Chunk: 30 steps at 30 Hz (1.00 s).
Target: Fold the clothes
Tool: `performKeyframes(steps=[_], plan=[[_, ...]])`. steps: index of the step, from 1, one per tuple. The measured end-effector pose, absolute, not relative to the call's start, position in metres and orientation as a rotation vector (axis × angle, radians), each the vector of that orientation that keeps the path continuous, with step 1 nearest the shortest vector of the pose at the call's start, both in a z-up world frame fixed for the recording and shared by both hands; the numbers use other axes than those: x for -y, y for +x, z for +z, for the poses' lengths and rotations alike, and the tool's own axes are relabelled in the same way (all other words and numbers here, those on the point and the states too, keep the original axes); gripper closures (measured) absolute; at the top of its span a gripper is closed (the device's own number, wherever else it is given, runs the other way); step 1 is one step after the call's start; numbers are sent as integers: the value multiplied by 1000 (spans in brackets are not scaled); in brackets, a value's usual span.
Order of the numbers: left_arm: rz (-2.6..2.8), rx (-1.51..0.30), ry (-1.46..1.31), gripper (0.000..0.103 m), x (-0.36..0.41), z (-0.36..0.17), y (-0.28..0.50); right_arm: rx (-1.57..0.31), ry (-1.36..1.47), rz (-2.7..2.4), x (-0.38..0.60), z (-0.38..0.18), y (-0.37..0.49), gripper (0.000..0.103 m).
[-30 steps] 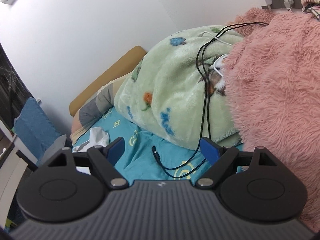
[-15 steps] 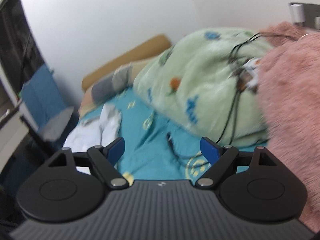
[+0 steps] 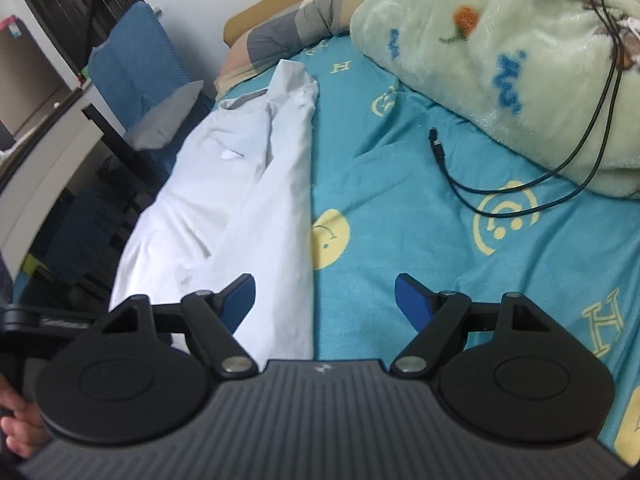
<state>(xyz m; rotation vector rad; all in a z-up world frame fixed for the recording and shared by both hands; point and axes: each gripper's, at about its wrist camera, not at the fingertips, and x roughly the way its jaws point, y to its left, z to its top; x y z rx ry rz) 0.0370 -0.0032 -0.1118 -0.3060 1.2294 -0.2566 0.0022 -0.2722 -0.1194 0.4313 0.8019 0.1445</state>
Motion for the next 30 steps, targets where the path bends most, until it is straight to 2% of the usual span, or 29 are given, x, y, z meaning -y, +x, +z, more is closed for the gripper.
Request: performKeyframes(steps=[1, 2, 3, 4, 10, 13, 16, 19, 30], plan=[[-260, -1234, -294, 67, 5, -114, 36, -801, 429, 138, 272, -119, 2, 24], [-264, -1238, -283, 85, 6, -116, 36, -800, 430, 133, 273, -120, 2, 24], [-268, -1243, -271, 98, 8, -118, 35, -797, 432, 128, 274, -120, 2, 24], [-272, -1247, -259, 101, 9, -120, 35, -793, 434, 123, 274, -120, 3, 24], [-276, -1252, -245, 101, 12, -127, 29, -733, 456, 152, 269, -113, 13, 23], [-262, -1237, -284, 101, 9, -126, 25, -726, 436, 212, 254, -108, 45, 38], [-239, -1226, -358, 101, -4, -128, 27, -722, 392, 283, 228, -105, 95, 38], [-219, -1232, -417, 101, -12, -136, 30, -726, 357, 334, 200, -111, 152, 48], [-257, -1206, -531, 101, -27, -144, 37, -757, 217, 287, 133, -179, 325, 49]])
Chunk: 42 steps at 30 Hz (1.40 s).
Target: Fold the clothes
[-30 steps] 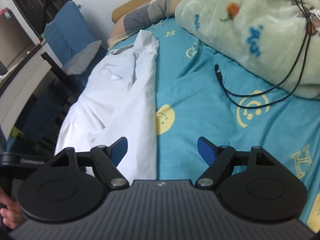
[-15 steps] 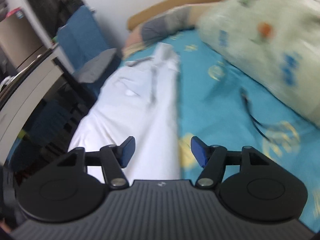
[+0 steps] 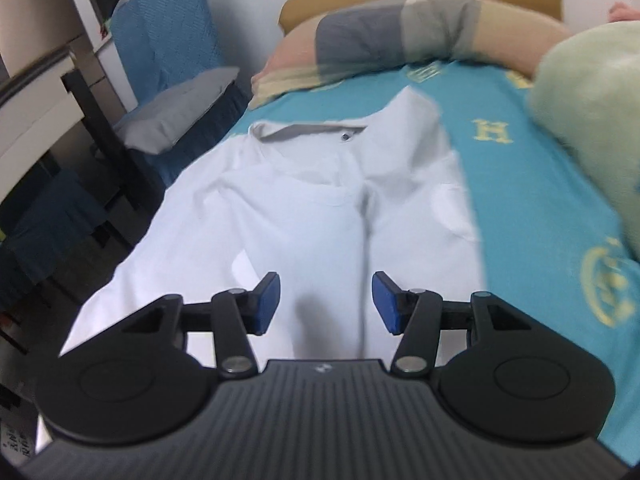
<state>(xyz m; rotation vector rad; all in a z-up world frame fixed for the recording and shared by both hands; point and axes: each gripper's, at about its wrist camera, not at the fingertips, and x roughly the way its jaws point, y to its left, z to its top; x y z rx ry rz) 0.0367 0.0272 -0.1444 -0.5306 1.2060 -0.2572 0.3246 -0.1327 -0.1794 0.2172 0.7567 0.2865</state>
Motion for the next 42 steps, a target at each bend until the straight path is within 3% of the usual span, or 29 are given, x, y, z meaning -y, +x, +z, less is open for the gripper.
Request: performKeyframes(steps=[1, 5, 10, 15, 18, 20, 21, 22, 23, 25, 32, 42], plan=[[-256, -1210, -540, 101, -29, -147, 39, -772, 181, 285, 125, -183, 334, 53], [-240, -1203, -549, 101, -35, -150, 40, -770, 83, 252, 101, -182, 354, 98], [-268, -1159, -519, 101, -32, -143, 32, -629, 69, 349, 75, -151, 353, 98], [-260, -1158, -475, 100, -26, -142, 29, -645, -25, 327, 49, -163, 373, 98], [-225, -1166, -467, 87, -26, -142, 32, -663, -3, 304, 52, -168, 375, 96], [-211, -1130, -425, 53, -23, -132, 30, -693, 49, 290, 59, -166, 374, 92], [-205, -1101, -395, 45, -21, -125, 29, -700, 55, 291, 61, -161, 369, 90], [-196, -1063, -360, 32, -20, -117, 26, -708, 62, 292, 63, -156, 363, 72], [-187, -1025, -325, 21, -18, -109, 24, -711, 68, 293, 65, -151, 357, 47], [-162, -950, -265, 17, -17, -92, 17, -665, 73, 297, 70, -133, 335, 28], [-93, -776, -232, 6, -30, -46, -2, -610, 24, 323, 81, -74, 267, 29], [1, -652, -345, 4, -94, -21, 10, -664, -235, 509, -15, -59, 279, 29]])
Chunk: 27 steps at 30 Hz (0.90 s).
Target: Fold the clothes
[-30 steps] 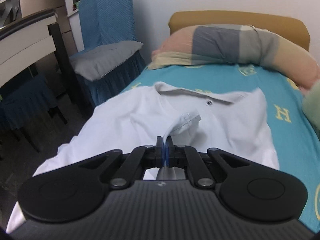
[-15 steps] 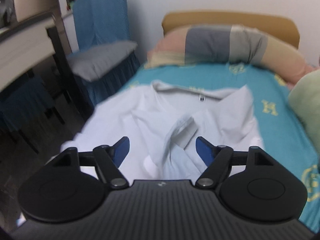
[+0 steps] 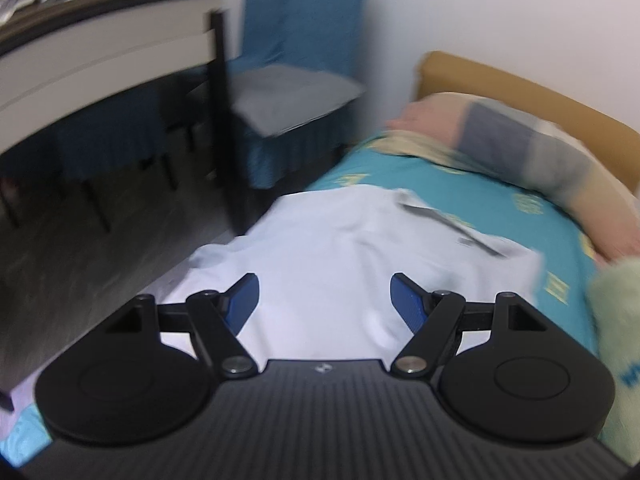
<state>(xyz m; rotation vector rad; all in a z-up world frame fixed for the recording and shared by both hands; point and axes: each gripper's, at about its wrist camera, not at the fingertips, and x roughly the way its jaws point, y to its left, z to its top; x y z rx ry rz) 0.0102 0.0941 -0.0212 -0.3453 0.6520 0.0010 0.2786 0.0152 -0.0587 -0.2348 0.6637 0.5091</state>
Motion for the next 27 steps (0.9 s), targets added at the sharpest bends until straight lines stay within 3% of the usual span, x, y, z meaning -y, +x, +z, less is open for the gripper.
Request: performKeyframes(steps=[11, 17, 18, 19, 20, 21, 27], plan=[[190, -631, -544, 4, -170, -48, 44, -808, -653, 745, -253, -180, 363, 29], [203, -688, -595, 4, -180, -67, 59, -798, -911, 618, -303, -244, 391, 32], [200, -690, -595, 4, -180, -67, 60, -789, -905, 607, -301, -243, 392, 36], [196, -692, -596, 4, -180, -68, 60, -780, -900, 596, -299, -243, 393, 48], [194, -692, -595, 4, -180, -68, 60, -771, -895, 585, -297, -243, 394, 75], [192, -689, -592, 4, -180, -68, 59, -762, -889, 574, -295, -243, 395, 93], [179, -634, -543, 4, -167, -57, 48, -519, -650, 504, -238, -168, 385, 96]])
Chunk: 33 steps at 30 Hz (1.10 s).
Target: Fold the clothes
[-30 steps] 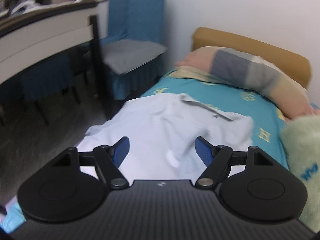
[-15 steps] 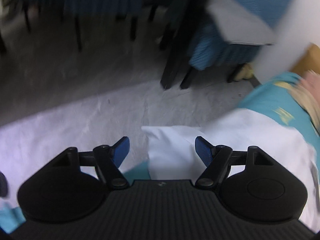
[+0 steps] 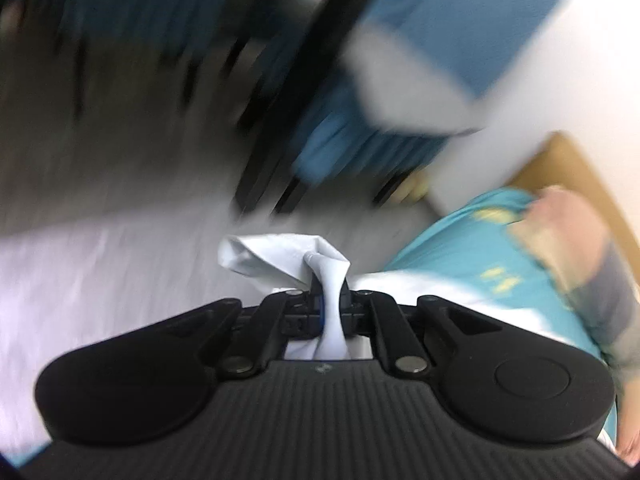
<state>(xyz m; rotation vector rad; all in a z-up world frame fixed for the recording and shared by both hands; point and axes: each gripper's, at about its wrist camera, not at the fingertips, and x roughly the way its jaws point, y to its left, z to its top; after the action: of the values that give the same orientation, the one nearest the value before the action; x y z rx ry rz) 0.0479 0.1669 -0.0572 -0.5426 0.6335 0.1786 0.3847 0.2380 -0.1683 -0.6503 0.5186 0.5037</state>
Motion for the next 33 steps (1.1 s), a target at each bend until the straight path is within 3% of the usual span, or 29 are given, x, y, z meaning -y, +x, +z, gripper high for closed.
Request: performKeyframes(steps=[8, 12, 18, 19, 21, 22, 23, 33], plan=[[159, -555, -472, 3, -148, -41, 33, -251, -188, 189, -67, -61, 371, 96], [132, -561, -425, 2, -132, -37, 33, -271, 23, 4, 36, -74, 374, 96], [95, -651, -348, 2, -106, -50, 59, -446, 190, -59, 120, -144, 396, 93], [88, -663, -344, 2, -103, -52, 63, -479, 193, -43, 123, -150, 397, 90], [74, -677, -331, 2, -96, -55, 69, -508, 187, -6, 126, -158, 395, 58], [69, -676, -318, 2, -93, -55, 69, -507, 182, 16, 125, -159, 391, 34], [64, -675, -304, 2, -89, -55, 70, -490, 184, 40, 123, -157, 384, 22], [-39, -669, -244, 3, -71, -43, 60, -456, 184, 166, 136, -70, 274, 21]])
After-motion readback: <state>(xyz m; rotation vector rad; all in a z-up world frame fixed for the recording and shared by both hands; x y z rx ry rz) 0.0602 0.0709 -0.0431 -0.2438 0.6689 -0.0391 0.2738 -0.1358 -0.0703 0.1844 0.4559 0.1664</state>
